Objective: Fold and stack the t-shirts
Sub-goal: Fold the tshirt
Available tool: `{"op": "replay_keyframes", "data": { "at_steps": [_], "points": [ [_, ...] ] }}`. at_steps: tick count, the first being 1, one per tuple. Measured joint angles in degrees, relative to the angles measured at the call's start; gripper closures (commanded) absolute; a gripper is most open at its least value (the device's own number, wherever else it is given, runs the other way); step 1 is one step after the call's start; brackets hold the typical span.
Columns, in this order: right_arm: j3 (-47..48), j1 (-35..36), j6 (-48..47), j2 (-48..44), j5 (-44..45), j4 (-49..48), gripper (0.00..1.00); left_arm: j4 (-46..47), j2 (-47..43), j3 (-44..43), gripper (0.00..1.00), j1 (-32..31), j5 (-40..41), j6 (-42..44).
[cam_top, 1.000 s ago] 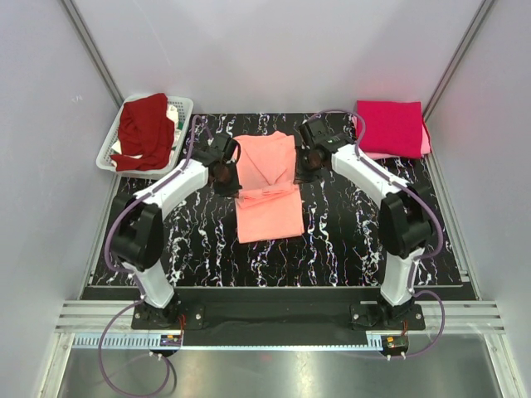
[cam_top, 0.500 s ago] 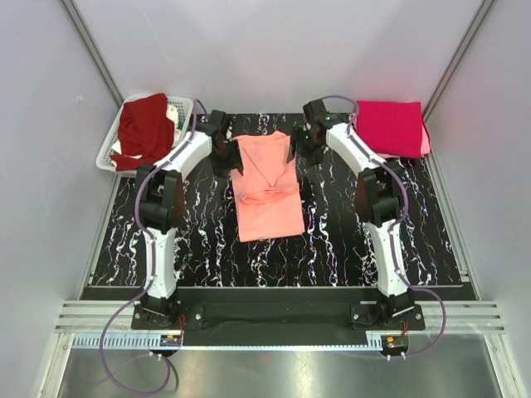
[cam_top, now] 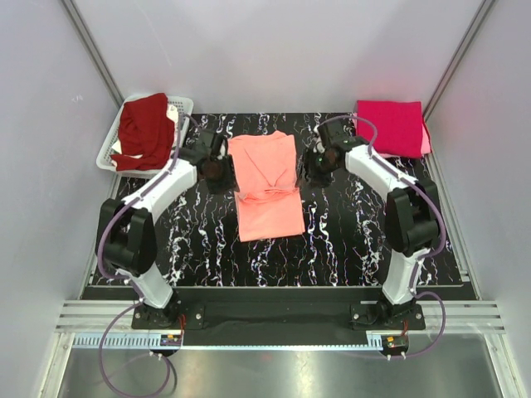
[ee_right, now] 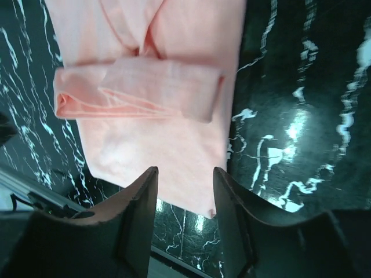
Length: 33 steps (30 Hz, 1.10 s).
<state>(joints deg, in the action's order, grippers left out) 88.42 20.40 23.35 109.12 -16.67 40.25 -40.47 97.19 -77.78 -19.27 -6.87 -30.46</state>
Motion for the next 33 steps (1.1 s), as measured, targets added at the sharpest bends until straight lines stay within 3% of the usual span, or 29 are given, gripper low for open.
{"op": "replay_keyframes", "data": {
  "at_steps": [5,13,20,22,26,28,29,33],
  "points": [
    [-4.6,2.2,0.0,0.2,-3.0,-3.3,0.74,4.1,1.3,5.8,0.6,-4.2,0.0,-1.6],
    [-1.2,1.7,0.0,7.6,-3.9,-4.9,0.76,8.6,9.6,5.5,0.62,-5.1,0.0,-3.0],
    [11.5,1.5,-1.0,17.1,-3.4,-1.1,0.75,6.0,18.1,-5.4,0.62,-4.4,0.0,-2.5],
    [17.7,1.1,-1.1,20.3,-3.4,0.3,0.71,5.4,20.3,-9.8,0.62,-3.5,0.0,-2.3],
    [30.0,-0.9,-1.6,25.1,-3.3,3.3,0.41,2.4,21.5,-16.8,0.5,0.0,0.2,-1.9],
    [30.2,-1.8,-2.2,24.2,-3.3,3.8,0.35,2.4,19.7,-16.9,0.43,1.5,1.0,-1.4],
    [28.0,-2.3,-2.2,22.6,-3.3,2.4,0.33,2.3,18.4,-16.1,0.36,2.0,1.3,-1.3],
    [9.0,-2.8,-1.4,10.1,-3.5,-0.9,0.21,3.0,8.6,-7.3,0.32,2.2,2.1,-1.1]
  ]
}}
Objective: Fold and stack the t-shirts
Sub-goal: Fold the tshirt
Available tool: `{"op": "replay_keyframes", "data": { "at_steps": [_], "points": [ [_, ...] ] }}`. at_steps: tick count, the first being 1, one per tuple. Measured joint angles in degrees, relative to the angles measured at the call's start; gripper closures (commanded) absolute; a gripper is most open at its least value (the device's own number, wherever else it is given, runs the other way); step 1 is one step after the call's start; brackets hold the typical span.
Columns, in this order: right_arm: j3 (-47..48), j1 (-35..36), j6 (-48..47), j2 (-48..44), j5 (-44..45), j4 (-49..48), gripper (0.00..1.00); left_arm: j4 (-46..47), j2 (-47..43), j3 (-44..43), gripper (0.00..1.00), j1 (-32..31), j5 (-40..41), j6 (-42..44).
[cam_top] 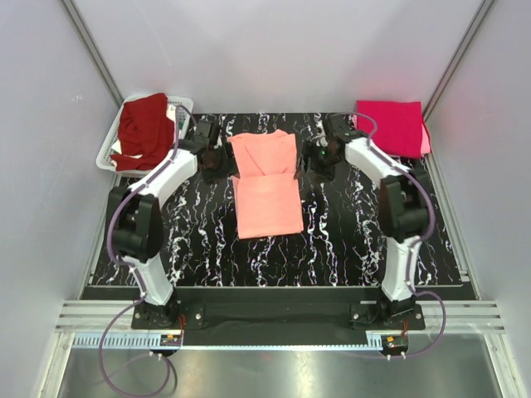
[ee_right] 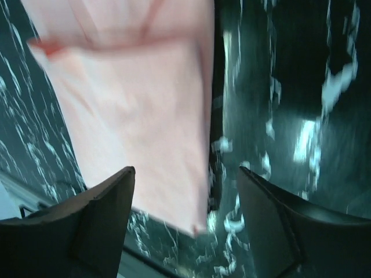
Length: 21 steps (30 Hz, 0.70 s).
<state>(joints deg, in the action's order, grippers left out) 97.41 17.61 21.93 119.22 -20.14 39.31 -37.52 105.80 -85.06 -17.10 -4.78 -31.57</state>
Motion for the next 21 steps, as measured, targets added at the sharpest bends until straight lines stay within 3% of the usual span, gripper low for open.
{"op": "replay_keyframes", "data": {
  "at_steps": [3,8,10,12,13,16,17,21],
  "points": [
    [-15.6,0.3,1.7,-11.2,-1.2,-3.2,0.12,0.8,-9.6,10.6,0.32,-0.6,-0.2,-0.4],
    [-35.4,0.8,5.0,-25.1,-3.8,-9.3,0.12,4.5,-22.4,29.1,0.32,-1.4,-1.9,-2.9],
    [-39.6,1.0,6.3,-26.5,-4.4,-11.5,0.22,6.2,-25.4,34.4,0.31,-1.7,-2.8,-4.3],
    [-42.4,1.8,7.7,-26.3,-4.7,-13.6,0.26,7.8,-28.2,39.2,0.31,-2.1,-3.8,-5.9],
    [-43.3,2.3,8.4,-25.9,-4.8,-14.4,0.34,9.0,-29.3,41.2,0.31,-2.4,-4.1,-6.6],
    [-44.0,4.2,9.9,-23.5,-4.9,-16.7,0.43,12.4,-31.5,45.5,0.31,-3.4,-5.2,-8.9],
    [-44.0,4.6,10.3,-22.4,-4.9,-17.8,0.51,13.7,-31.9,46.6,0.31,-3.7,-5.6,-9.6],
    [-44.4,5.0,12.0,-20.1,-4.9,-20.5,0.58,17.4,-32.2,49.3,0.32,-4.3,-6.1,-12.0]
  ]
}}
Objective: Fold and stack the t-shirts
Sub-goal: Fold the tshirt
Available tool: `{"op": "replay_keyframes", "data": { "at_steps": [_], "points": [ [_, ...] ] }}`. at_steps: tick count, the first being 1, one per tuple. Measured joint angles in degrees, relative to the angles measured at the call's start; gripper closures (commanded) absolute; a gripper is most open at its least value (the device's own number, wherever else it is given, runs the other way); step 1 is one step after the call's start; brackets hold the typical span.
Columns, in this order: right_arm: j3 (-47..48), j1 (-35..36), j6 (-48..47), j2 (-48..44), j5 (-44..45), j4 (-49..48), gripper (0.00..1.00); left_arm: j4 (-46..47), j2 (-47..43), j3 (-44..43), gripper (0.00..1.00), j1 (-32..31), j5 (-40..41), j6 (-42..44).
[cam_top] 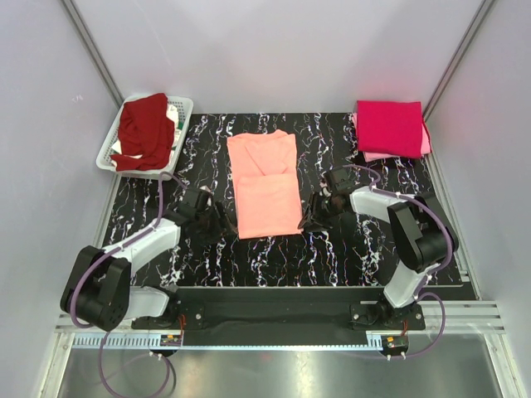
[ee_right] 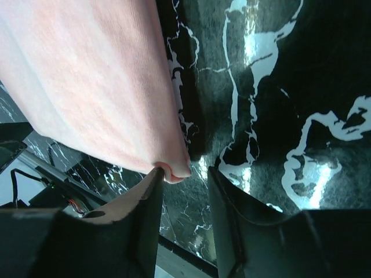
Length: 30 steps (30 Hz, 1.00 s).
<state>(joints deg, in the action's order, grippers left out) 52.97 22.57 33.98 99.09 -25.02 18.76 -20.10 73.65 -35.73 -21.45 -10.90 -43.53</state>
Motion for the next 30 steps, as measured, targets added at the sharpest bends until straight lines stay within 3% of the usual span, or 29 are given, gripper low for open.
{"op": "replay_keyframes", "data": {
  "at_steps": [5,13,17,21,22,24,30],
  "points": [
    [0.9,0.1,1.3,2.2,-0.6,-1.7,0.6,3.9,0.2,1.7,0.32,-1.3,0.0,-2.1],
    [1.8,0.8,2.3,4.7,-1.7,-4.8,0.85,12.0,3.8,3.5,0.32,-3.1,-0.5,-4.8],
    [1.8,0.8,2.4,5.0,-1.7,-5.5,0.89,16.3,5.7,3.6,0.36,-3.5,-0.6,-6.0],
    [1.8,0.8,2.4,5.0,-1.7,-5.8,1.0,20.5,7.9,4.0,0.53,-4.1,-0.8,-7.2],
    [1.8,0.8,2.3,5.1,-1.7,-5.9,1.0,21.4,8.6,4.0,0.73,-4.2,-0.9,-7.4],
    [1.8,0.8,2.3,5.1,-1.7,-6.1,1.0,22.5,9.7,4.0,0.99,-4.6,-0.9,-8.0],
    [0.7,0.8,2.4,4.5,-1.9,-7.4,1.0,19.6,9.8,3.0,1.0,-6.6,0.9,-8.6]
  ]
}}
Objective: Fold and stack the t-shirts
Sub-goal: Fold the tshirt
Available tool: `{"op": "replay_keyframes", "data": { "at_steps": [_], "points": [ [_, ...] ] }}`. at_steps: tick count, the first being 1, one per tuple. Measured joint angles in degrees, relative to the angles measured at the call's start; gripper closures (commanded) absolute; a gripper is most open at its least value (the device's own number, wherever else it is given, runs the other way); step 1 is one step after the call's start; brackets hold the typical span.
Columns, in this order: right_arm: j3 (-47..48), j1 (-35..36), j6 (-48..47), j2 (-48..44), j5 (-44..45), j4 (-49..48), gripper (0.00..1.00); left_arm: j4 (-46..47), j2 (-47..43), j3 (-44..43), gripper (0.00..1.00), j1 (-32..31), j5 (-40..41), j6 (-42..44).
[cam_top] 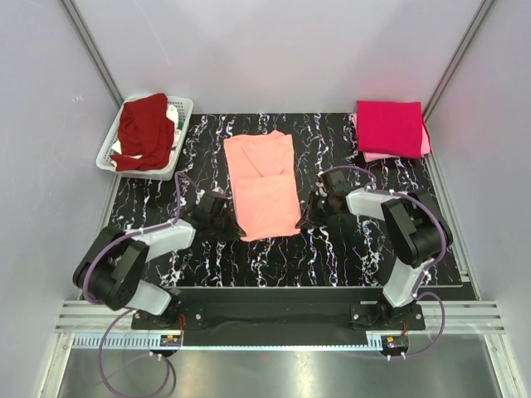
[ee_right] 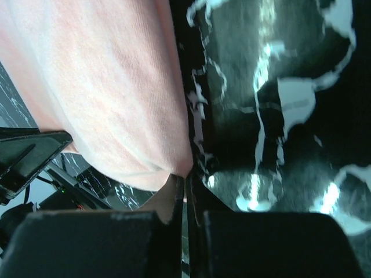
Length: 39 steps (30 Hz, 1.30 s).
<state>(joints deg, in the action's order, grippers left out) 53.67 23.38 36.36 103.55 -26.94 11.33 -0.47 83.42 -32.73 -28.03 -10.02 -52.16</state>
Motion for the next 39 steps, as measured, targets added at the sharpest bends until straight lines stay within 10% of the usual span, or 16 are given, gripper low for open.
{"op": "replay_keyframes", "data": {
  "at_steps": [20,39],
  "points": [
    [-22.1,17.9,18.0,-56.5,7.1,16.3,1.0,-39.3,-39.6,-1.4,1.0,-26.1,13.9,-12.7],
    [-7.2,21.9,22.3,-56.4,19.6,34.1,1.0,-52.7,-26.6,-23.2,0.87,-28.3,22.3,-11.2]
  ]
}}
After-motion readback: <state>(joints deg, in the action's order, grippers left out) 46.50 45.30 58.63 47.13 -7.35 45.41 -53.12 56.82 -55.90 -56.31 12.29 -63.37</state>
